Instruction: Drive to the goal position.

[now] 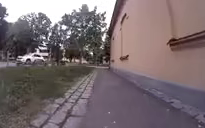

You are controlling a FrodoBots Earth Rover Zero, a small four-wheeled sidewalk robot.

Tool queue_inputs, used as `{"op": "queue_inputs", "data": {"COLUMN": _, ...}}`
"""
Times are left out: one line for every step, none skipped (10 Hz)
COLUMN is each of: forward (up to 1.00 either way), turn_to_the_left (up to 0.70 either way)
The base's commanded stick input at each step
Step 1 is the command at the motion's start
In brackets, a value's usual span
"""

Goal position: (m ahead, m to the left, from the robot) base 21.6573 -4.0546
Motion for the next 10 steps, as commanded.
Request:
{"op": "queue_inputs", "data": {"forward": 0.45, "turn_to_the_left": 0.00}}
{"op": "queue_inputs", "data": {"forward": 0.45, "turn_to_the_left": 0.00}}
{"op": "queue_inputs", "data": {"forward": 0.45, "turn_to_the_left": 0.00}}
{"op": "queue_inputs", "data": {"forward": 0.45, "turn_to_the_left": 0.00}}
{"op": "queue_inputs", "data": {"forward": 0.45, "turn_to_the_left": 0.00}}
{"op": "queue_inputs", "data": {"forward": 0.45, "turn_to_the_left": 0.00}}
{"op": "queue_inputs", "data": {"forward": 0.45, "turn_to_the_left": 0.00}}
{"op": "queue_inputs", "data": {"forward": 0.45, "turn_to_the_left": 0.00}}
{"op": "queue_inputs", "data": {"forward": 0.45, "turn_to_the_left": 0.00}}
{"op": "queue_inputs", "data": {"forward": 0.45, "turn_to_the_left": 0.00}}
